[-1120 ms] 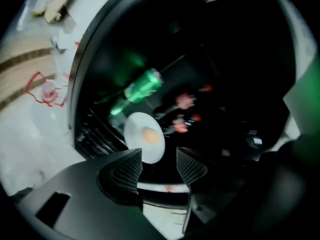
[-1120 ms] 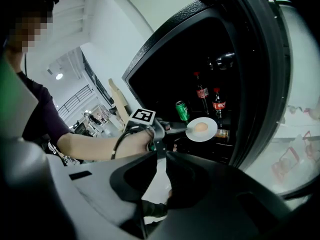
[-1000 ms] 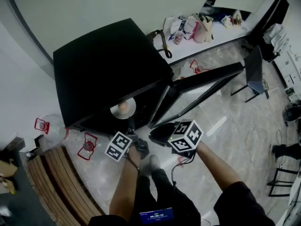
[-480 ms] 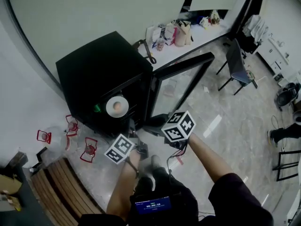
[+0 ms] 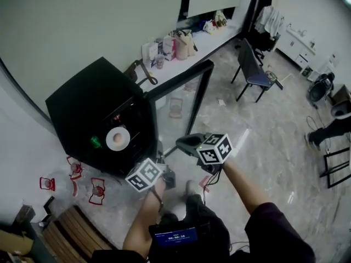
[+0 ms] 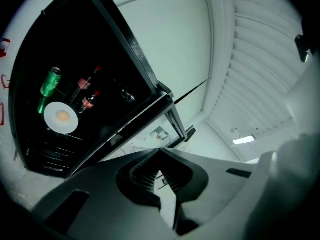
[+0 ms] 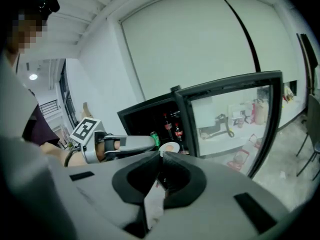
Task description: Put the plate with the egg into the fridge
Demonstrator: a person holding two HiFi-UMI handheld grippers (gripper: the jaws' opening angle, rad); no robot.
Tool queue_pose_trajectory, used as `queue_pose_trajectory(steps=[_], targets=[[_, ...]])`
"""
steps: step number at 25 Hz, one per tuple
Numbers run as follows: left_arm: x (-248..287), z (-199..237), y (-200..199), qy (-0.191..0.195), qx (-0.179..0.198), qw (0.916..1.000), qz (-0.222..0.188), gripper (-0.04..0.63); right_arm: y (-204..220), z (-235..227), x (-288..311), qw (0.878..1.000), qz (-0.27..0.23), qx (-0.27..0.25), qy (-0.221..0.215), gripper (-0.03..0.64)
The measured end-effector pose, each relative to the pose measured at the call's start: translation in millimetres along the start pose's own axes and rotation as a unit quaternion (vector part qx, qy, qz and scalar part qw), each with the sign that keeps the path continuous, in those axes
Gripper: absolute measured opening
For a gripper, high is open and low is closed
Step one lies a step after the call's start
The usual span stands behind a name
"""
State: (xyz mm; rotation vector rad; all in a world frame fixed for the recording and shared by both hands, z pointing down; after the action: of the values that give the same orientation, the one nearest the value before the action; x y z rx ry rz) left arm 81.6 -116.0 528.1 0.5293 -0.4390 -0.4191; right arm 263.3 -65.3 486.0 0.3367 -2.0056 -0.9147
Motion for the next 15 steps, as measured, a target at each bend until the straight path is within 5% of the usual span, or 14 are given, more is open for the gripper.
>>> queue_pose_trajectory(steps=[8,15], targets=[[89.8,-53.8,21.7,0.016,0.065,0.9969,0.041,0.009,27.7,-111.4,-70.1,0.997,-0.046,0.03,0.048,0.009],[160.2,-92.2,30.2,-0.006,0.1,0.9939,0.047,0.009,22.4,-247.0,-110.4,0.996,-0.073,-0.008,0.045,0.017]])
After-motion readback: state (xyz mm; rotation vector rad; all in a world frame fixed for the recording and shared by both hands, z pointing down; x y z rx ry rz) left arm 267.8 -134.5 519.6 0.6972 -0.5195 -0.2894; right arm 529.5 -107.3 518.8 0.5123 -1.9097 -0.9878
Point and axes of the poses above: the fingertips, and each gripper's own axes: x forward along the fingers, z to its left, y out of its underside, the point moved 9 cm from there along -x, backward along the fingers, and after that the axes turned 11 degrees about z, right-handed, at the moved point
